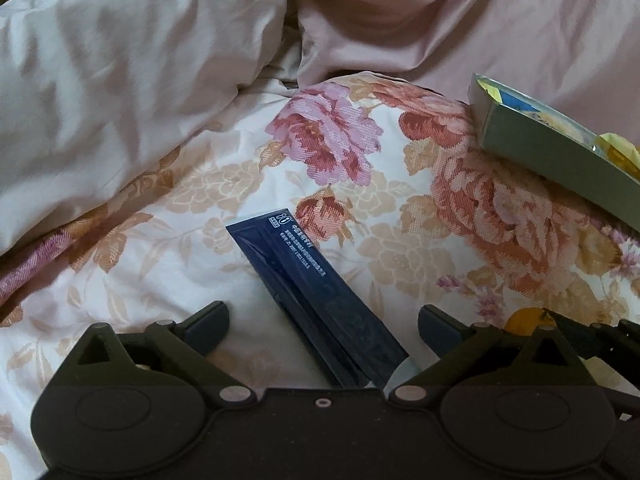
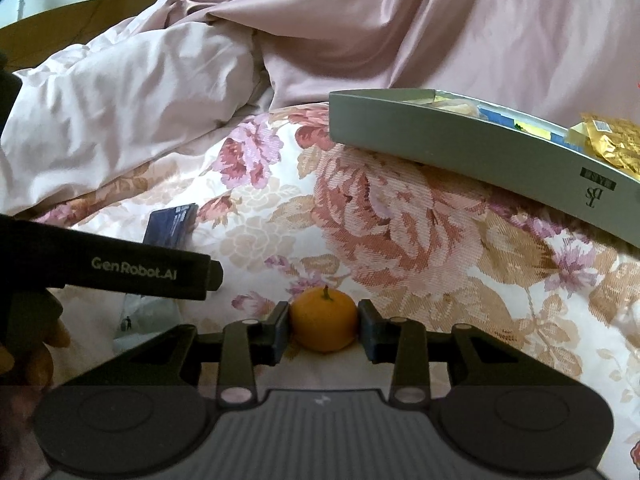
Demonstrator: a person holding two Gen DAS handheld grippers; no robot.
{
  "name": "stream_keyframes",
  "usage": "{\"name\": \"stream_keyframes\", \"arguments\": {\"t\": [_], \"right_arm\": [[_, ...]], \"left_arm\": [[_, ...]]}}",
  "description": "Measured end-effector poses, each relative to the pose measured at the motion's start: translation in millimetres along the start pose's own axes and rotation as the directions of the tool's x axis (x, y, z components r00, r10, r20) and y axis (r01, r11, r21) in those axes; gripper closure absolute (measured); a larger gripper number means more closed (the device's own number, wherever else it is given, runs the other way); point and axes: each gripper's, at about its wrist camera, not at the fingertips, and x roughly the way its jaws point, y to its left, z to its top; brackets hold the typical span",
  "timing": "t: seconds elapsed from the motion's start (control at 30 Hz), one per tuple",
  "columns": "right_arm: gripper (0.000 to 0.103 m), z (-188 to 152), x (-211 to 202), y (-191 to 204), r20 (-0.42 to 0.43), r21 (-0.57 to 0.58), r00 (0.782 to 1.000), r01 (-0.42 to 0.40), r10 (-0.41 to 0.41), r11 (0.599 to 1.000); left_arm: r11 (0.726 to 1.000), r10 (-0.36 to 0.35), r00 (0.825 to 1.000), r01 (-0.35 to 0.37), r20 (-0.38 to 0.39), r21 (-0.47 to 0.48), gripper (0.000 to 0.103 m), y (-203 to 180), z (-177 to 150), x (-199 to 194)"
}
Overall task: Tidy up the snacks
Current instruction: 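Grasp the blue stick pack with the left tool while the right tool grasps the orange mandarin, then lift the blue pack and mandarin and carry them over the grey tray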
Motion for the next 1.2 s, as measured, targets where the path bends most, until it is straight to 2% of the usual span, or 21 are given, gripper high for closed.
{"name": "stream_keyframes", "arguments": {"t": [0.13,0.2,0.27,0.33,0.47,0.63,0.93,1.07,1.2], "right_arm": [[0.063,0,0,1,0.003,-0.003,1.000,0.003,-0.003,1.000],[0.064,0,0,1,0.002,-0.003,1.000,0.003,-0.003,1.000],[0.064,0,0,1,0.003,-0.004,1.000,0.002,-0.002,1.000],[0.064,0,0,1,0.003,-0.004,1.000,0.002,-0.002,1.000],[0.064,0,0,2,0.003,-0.006,1.000,0.003,-0.003,1.000],[0.064,0,0,2,0.004,-0.006,1.000,0.003,-0.003,1.000],[0.065,2,-6,5,0.038,-0.033,0.999,0.031,-0.030,0.999],[0.065,5,-13,9,0.079,-0.071,0.996,0.056,-0.050,0.996],[0.065,11,-26,13,0.146,-0.112,0.986,0.091,-0.075,0.989]], "left_arm": [[1.000,0.020,1.000,-0.020,0.015,0.005,0.015,0,-1,-2],[1.000,0.015,1.000,-0.016,0.024,0.006,0.031,0,-1,-3],[1.000,-0.003,0.999,0.003,0.032,0.009,0.042,-1,-1,-4],[1.000,-0.011,0.999,0.010,0.040,0.026,0.049,-4,-2,-5],[0.995,-0.096,0.994,0.096,0.045,0.015,0.067,-6,-3,-8],[0.988,-0.151,0.987,0.149,0.051,0.038,0.069,-13,-6,-10],[0.985,-0.169,0.982,0.166,0.083,0.035,0.071,-15,-6,-15],[0.985,-0.173,0.976,0.172,0.130,0.016,0.071,-16,-6,-22],[0.984,-0.173,0.961,0.176,0.214,0.004,0.071,-18,-4,-35]]}}
